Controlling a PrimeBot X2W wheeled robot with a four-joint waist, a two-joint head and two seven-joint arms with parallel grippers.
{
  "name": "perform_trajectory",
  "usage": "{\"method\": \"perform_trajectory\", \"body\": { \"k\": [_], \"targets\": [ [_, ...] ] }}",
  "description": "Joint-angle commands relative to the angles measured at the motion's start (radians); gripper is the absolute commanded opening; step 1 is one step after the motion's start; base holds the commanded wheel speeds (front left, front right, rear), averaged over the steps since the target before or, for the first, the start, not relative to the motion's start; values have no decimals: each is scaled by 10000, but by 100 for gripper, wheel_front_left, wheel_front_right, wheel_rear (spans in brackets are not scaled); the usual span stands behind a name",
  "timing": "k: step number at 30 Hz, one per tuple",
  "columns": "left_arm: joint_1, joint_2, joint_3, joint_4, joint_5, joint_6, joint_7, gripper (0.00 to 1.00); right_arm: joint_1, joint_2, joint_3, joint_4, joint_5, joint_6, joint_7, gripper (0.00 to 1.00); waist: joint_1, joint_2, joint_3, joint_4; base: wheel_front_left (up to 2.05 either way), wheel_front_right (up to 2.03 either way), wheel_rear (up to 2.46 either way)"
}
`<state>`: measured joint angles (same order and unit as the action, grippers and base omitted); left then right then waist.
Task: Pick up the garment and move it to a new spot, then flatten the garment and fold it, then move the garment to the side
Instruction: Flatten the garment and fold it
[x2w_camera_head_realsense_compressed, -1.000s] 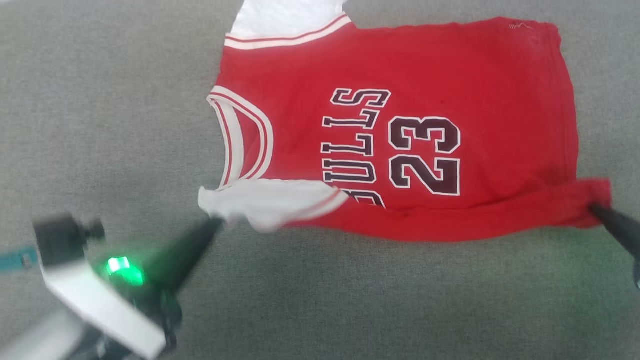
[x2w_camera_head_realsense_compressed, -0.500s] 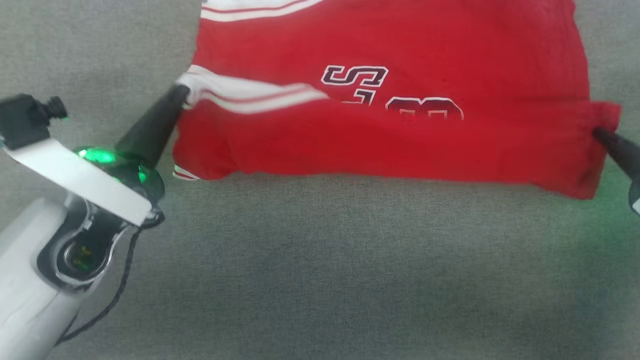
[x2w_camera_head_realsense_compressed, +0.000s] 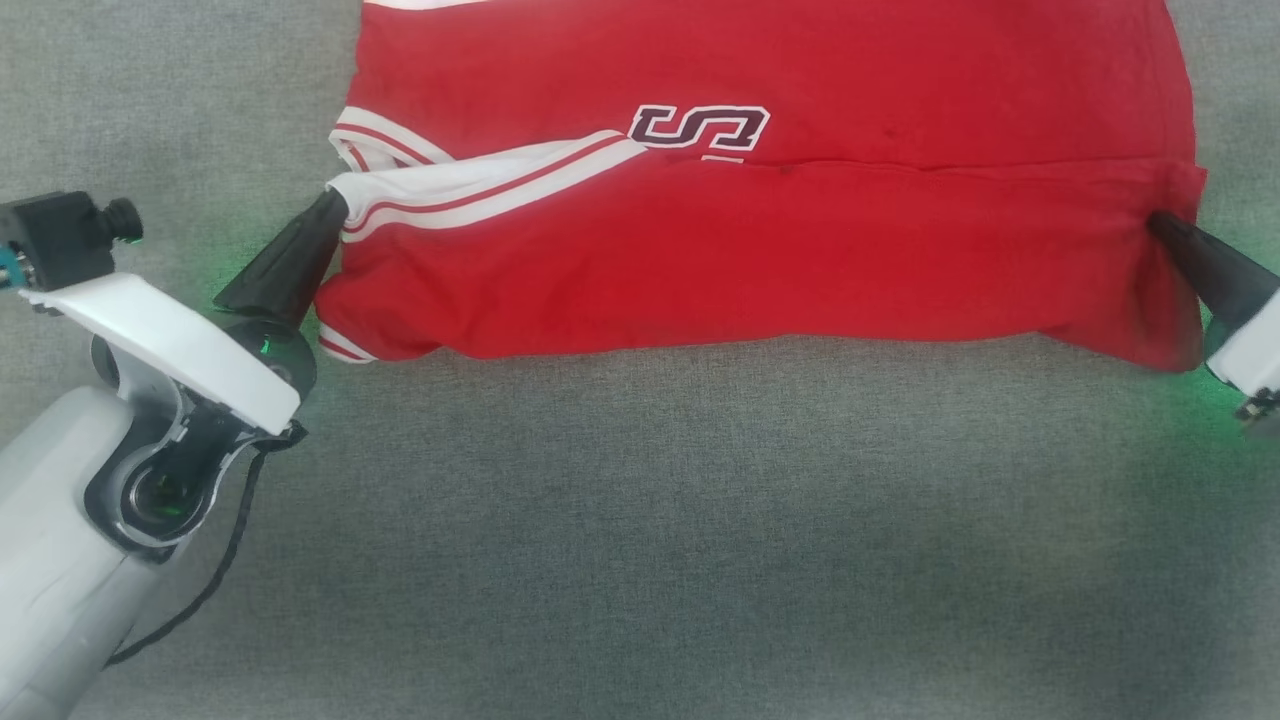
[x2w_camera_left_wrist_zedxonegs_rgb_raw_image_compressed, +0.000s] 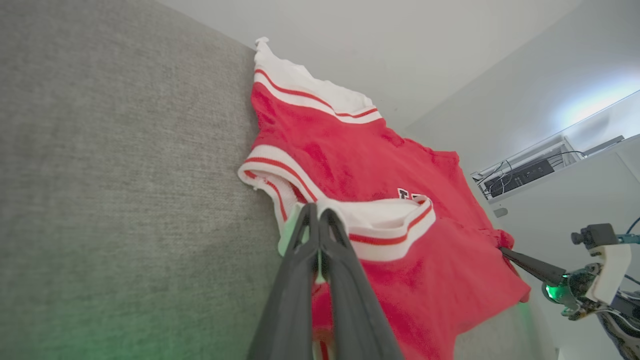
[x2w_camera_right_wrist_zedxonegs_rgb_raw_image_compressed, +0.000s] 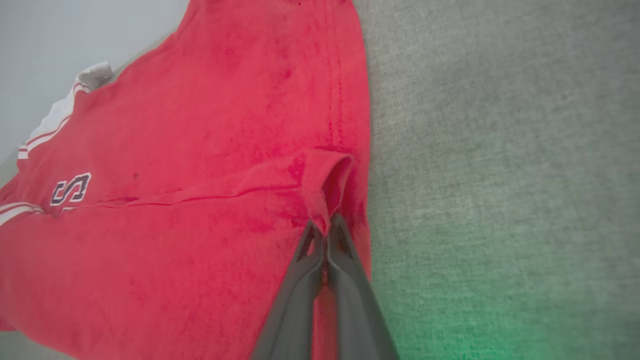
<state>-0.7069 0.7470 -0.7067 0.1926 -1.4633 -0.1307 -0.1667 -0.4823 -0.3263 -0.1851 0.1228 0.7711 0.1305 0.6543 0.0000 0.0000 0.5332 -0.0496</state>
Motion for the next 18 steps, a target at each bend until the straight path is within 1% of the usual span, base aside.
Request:
{"method": "perform_trajectory", "body": {
  "k": [1,2,3,4,5,6,7,8,10,13,16,18],
  "targets": [
    [-148,-21,-102,142,189,14,34,0,-143,-39,107,101,-37,3,-163,0,0,0,17,3,0,0,0],
    [-201,-6,-191,283,235,14,18,0,-198,-89,218,181,-109,3,-313,0,0,0,17,9,0,0,0],
    [-270,39,-349,413,361,14,39,3,-227,-181,360,242,-205,3,-482,0,0,0,1,22,0,0,0],
    [-350,121,-518,570,630,14,2,28,-252,-284,507,266,-347,3,-707,0,0,0,-33,34,0,0,0],
    [-448,210,-691,758,960,15,-42,73,-271,-440,684,248,-493,3,-949,27,0,0,-85,53,0,0,0],
    [-563,274,-919,879,1196,15,-32,100,-275,-613,914,189,-630,3,-1211,49,0,0,-144,61,0,0,0],
    [-668,310,-1090,931,1405,14,-16,100,-253,-752,1066,184,-730,1,-1469,96,0,0,-231,70,0,0,0],
    [-791,358,-1223,962,1478,14,11,100,-209,-893,1168,177,-856,1,-1715,100,0,0,-325,94,0,0,0],
    [-1007,707,-1430,1126,1799,14,60,100,-95,-1163,1393,105,-1064,3,-2145,100,0,0,-546,120,0,0,0],
    [-1359,1121,-1781,1079,2231,14,467,100,13,-1451,1438,16,-1219,3,-2727,100,0,0,-874,174,0,0,0],
    [-1805,1628,-2025,778,2571,16,1268,100,119,-1620,1330,-88,-1319,3,-3208,100,0,0,-1170,230,0,0,0],
    [-1998,1901,-2185,440,2493,110,2122,100,216,-1631,1332,-190,-1364,3,-3393,100,0,0,-1323,245,0,0,0]
  ]
}}
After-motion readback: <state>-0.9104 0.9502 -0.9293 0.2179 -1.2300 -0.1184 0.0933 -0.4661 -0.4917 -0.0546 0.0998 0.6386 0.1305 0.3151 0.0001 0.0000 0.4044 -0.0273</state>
